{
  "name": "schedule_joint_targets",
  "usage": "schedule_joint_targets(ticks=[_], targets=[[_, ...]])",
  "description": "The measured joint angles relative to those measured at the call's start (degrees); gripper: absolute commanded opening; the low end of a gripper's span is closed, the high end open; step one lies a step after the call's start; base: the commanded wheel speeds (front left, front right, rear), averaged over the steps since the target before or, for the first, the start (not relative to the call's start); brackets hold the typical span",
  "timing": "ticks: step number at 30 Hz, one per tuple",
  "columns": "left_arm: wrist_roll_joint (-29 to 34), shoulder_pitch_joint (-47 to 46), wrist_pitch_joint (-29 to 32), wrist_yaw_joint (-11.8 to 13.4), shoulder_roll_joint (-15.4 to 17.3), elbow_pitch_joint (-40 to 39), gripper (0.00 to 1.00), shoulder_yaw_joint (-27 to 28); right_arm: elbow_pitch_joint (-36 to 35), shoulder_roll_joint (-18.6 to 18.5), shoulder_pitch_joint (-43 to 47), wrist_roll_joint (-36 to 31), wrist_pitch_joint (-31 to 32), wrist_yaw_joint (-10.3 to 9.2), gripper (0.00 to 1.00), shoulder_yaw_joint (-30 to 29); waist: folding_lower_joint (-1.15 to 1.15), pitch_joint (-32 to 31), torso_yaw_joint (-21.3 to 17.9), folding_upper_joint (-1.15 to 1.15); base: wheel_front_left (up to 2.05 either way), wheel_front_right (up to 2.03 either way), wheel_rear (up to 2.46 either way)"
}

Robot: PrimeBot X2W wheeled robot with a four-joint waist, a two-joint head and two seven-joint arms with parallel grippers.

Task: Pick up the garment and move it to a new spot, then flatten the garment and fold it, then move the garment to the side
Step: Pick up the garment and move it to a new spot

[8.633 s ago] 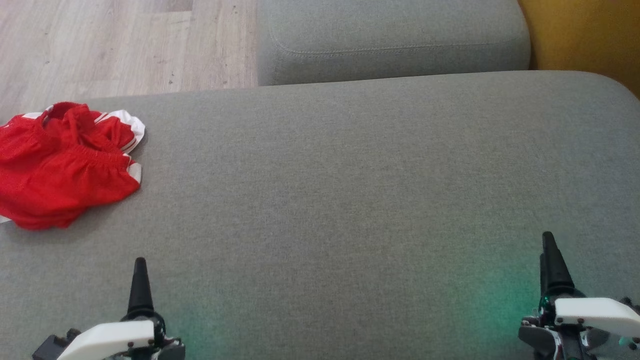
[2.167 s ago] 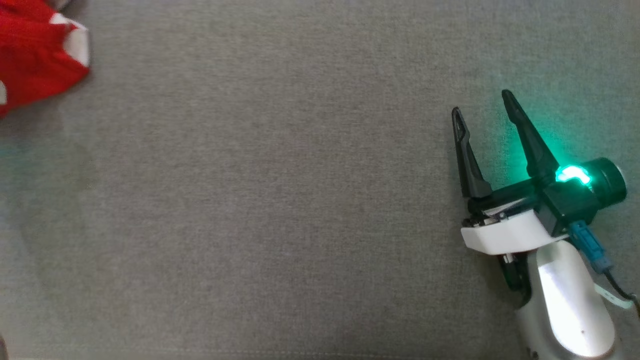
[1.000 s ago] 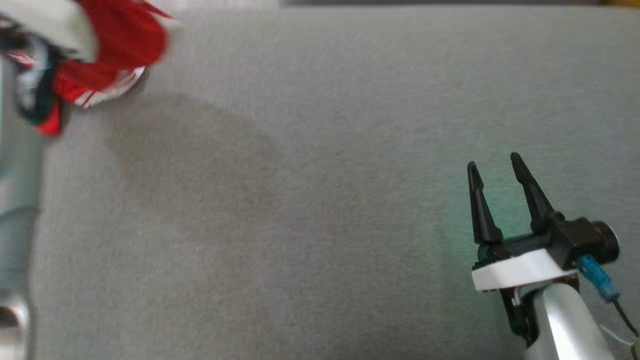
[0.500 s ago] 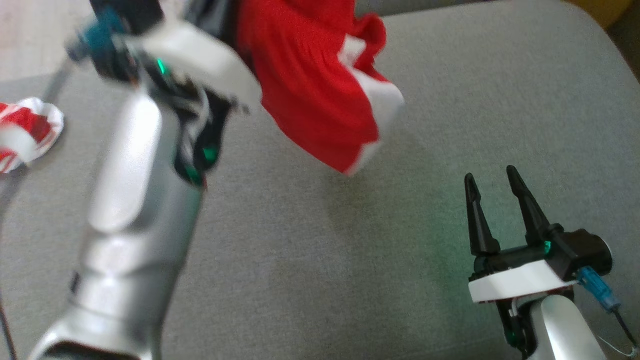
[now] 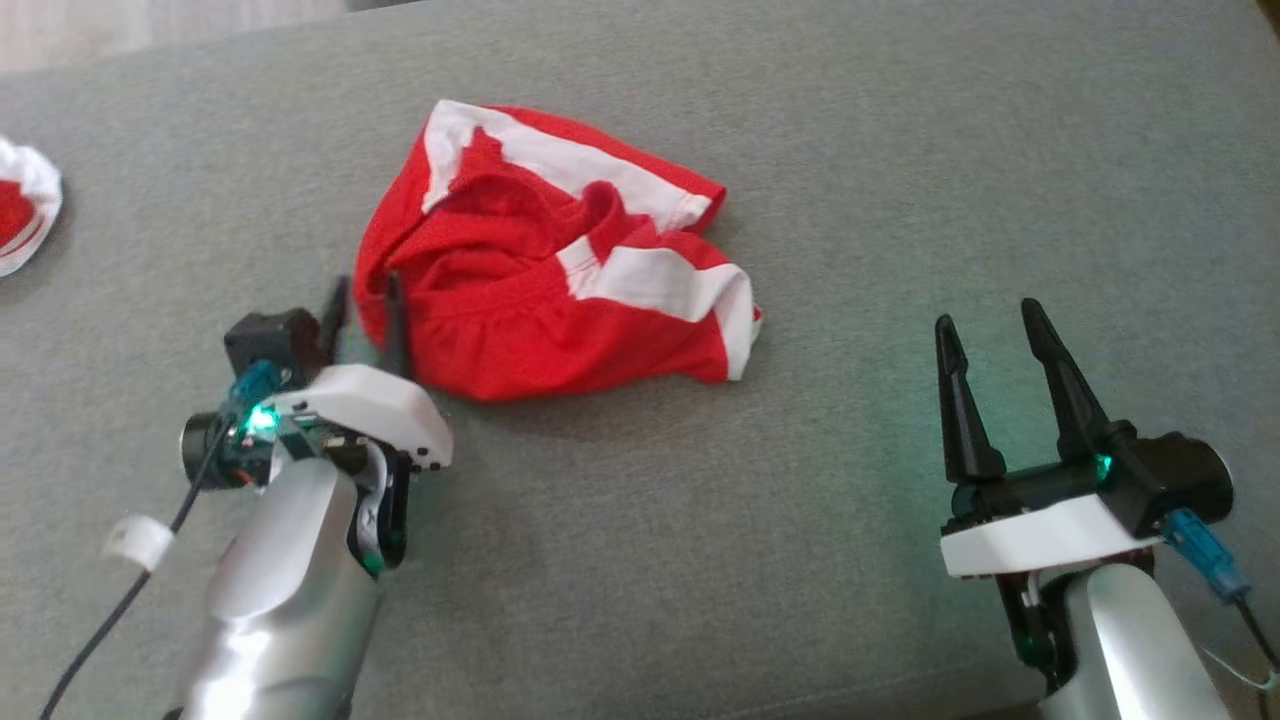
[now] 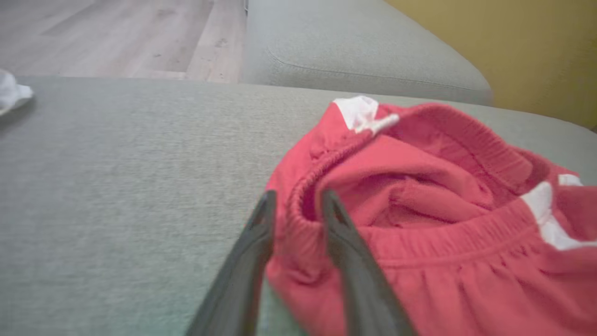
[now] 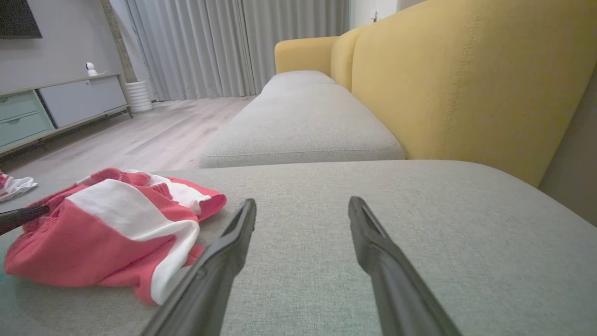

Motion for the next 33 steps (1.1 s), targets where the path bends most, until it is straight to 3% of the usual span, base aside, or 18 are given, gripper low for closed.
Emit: schedule_joint_targets(ticks=[7, 16, 21, 33], targets=[[1.1, -0.4, -6.0, -0.8, -0.3, 3.2, 1.0, -0.6, 0.4, 0.0, 0.0, -1.2, 0.0, 0.0, 1.0, -0.5, 0.0, -1.1, 2.6, 0.0, 0.0, 0.0, 0.0], [1.6, 0.9, -9.9, -2.0, -0.4, 0.5, 1.0, -1.9, 1.7, 0.0, 0.2, -1.9, 0.0, 0.0, 1.0, -1.4, -0.01, -5.3, 5.6, 0.0, 0.0, 0.0, 0.0], [1.1, 6.8, -10.5, -1.9, -0.3, -3.4, 1.0, -1.9, 2.1, 0.0, 0.5, -1.9, 0.0, 0.0, 1.0, -1.5, -0.01, -7.6, 7.1, 0.0, 0.0, 0.0, 0.0], [1.1, 23.8, -11.7, 1.3, 1.1, -15.7, 1.0, -1.9, 3.3, 0.0, 5.0, -1.8, 0.0, 0.0, 1.0, -1.5, -0.02, -12.4, 9.4, 0.0, 0.0, 0.0, 0.0]])
